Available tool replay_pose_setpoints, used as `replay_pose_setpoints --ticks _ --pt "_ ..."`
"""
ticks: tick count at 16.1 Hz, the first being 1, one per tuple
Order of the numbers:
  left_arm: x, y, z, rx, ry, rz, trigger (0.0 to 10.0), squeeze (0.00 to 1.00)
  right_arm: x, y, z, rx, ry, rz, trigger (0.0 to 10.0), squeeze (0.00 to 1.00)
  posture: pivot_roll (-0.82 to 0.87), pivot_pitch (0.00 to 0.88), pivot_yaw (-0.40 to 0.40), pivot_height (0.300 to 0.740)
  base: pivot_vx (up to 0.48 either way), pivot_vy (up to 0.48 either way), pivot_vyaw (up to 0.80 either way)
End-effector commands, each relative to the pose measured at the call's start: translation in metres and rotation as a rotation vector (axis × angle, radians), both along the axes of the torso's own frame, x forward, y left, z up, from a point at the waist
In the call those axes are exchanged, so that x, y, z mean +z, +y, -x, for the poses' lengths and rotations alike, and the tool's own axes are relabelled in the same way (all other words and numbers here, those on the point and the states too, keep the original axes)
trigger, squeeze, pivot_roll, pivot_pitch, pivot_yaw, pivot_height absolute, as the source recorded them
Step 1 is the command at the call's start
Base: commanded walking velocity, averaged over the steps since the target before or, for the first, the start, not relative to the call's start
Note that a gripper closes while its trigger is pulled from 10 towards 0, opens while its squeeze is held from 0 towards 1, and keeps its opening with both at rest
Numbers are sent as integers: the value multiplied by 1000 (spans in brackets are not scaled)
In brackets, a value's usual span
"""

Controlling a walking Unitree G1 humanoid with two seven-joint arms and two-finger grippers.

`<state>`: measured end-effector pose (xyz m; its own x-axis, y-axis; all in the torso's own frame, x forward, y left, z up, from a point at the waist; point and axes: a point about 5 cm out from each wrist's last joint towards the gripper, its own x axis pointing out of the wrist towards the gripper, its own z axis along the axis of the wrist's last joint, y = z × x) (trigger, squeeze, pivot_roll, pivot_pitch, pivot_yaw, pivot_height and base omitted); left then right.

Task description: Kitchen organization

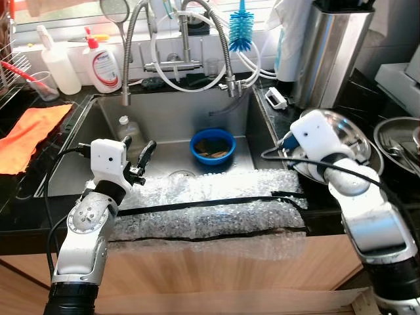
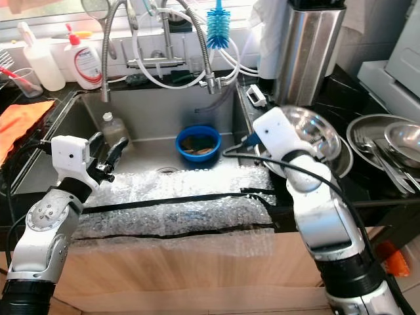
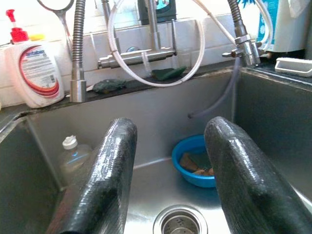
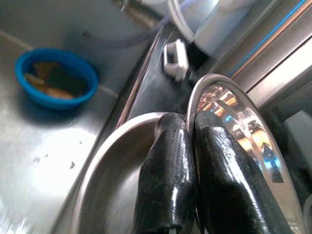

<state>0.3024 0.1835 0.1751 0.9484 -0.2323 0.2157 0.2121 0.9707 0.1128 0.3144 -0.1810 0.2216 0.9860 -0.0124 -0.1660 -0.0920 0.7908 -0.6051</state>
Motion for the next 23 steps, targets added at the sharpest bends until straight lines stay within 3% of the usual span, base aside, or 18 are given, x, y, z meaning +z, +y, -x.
replay_pose_setpoints --ticks 1,3,5,7,9,12,16,19,23 --pt "3 5 1 18 -7 25 10000 0 32 3 1 13 -141 -18 10000 0 -106 0 82 740 0 0 0" --pt "4 6 1 25 -12 35 10000 0 43 6 2 22 -189 4 10000 0 -106 0 78 740 0 0 0" --pt "7 6 0 44 -36 43 10000 0 54 21 0 128 -297 -37 10000 0 -114 0 77 740 0 0 0" --pt "12 6 -3 78 -66 47 10000 0 44 46 -1 315 -312 -191 10000 0 -110 0 73 740 0 0 0" --pt "13 8 -3 92 -76 52 10000 0 31 65 3 485 -242 -455 10000 0 -106 0 67 740 0 0 0" --pt "13 10 -1 104 -77 54 10000 0 21 79 5 606 -198 -620 10000 0 -100 0 58 740 0 0 0" --pt "11 10 -2 113 -75 54 10000 0 1 80 -17 562 -148 -763 10000 0 -103 0 55 740 0 0 0" --pt "10 9 -2 108 -70 56 10000 0 -12 83 -34 528 -91 -778 10000 0 -106 0 54 740 0 0 0" --pt "10 9 -2 109 -72 56 10000 0 -7 91 -43 584 -77 -822 10000 0 -96 0 48 740 0 0 0"
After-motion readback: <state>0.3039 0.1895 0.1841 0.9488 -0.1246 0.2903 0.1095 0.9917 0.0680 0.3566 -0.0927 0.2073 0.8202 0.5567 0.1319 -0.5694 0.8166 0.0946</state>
